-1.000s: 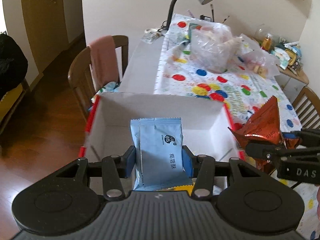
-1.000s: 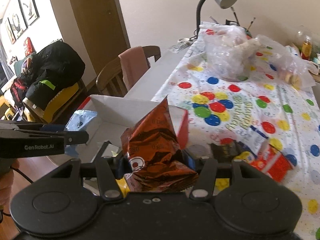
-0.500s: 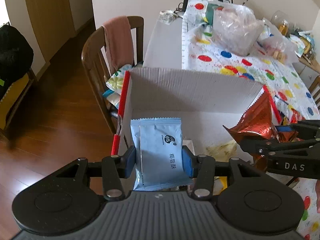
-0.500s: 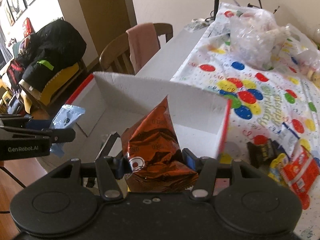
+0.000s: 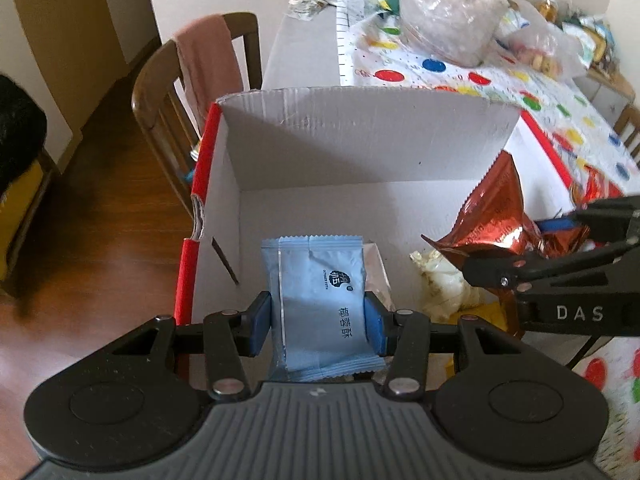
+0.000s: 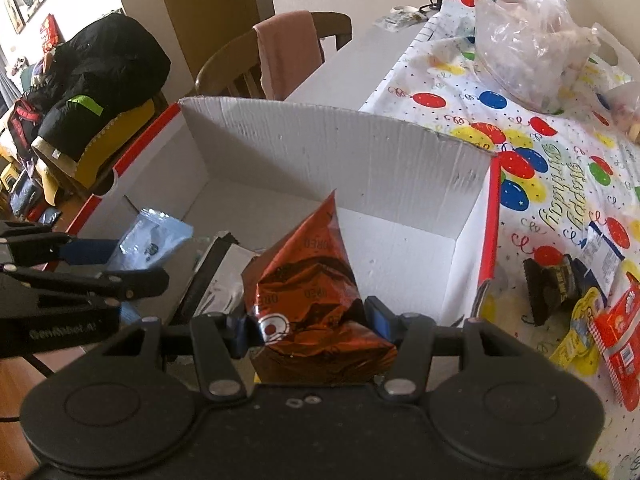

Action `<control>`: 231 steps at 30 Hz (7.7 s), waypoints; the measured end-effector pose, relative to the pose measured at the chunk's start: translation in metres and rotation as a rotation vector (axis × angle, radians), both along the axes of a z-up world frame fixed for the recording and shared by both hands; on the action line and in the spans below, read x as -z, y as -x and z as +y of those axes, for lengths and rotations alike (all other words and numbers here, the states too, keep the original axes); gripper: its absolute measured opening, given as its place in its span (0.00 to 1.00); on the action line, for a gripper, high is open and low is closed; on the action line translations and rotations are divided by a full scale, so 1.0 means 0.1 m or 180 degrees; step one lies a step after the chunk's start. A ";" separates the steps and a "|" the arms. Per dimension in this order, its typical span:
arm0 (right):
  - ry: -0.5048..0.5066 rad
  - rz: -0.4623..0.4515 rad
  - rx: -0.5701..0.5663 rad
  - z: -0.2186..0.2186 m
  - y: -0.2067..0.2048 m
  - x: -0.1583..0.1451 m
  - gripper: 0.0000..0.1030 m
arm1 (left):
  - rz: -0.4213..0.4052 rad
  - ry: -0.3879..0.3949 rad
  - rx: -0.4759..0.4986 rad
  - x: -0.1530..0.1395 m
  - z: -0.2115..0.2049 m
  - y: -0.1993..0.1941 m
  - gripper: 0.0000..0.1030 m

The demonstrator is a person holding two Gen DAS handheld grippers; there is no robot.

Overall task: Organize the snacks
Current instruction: 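Carry the copper bag and blue packet with both tools over the box, then open both tools to drop the bag and blue packet into the box, then move both tools back toward the snack pile, then grasp the red packet with the right tool while the left tool grasps the black chocolate wrapper, then carry the red packet and black wrapper with both tools over the white box, then open both tools to drop the red packet and black wrapper into the box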

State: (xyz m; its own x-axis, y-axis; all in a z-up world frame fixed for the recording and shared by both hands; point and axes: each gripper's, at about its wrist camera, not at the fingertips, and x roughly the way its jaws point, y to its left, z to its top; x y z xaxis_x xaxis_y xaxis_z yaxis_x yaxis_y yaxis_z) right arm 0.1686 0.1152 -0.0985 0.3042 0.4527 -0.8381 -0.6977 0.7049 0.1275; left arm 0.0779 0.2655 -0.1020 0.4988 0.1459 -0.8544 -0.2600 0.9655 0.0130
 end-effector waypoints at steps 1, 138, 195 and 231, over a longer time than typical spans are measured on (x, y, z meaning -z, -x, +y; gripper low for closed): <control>0.0007 -0.0001 -0.0007 0.01 0.01 0.01 0.54 | 0.0005 -0.0026 0.0033 0.00 -0.02 0.00 0.46; 0.0009 0.0658 0.1579 -2.81 -1.90 0.55 0.69 | 0.0717 0.0300 0.0628 0.47 -2.25 -2.40 0.30; -0.0364 -0.0017 0.0441 -1.15 0.03 -0.99 0.69 | -0.0514 0.0437 0.0012 -0.95 -0.54 0.18 0.30; 0.0232 0.0312 0.0054 0.55 -0.69 -0.06 0.67 | 0.0137 0.0376 -0.0019 -0.02 0.20 -0.20 0.30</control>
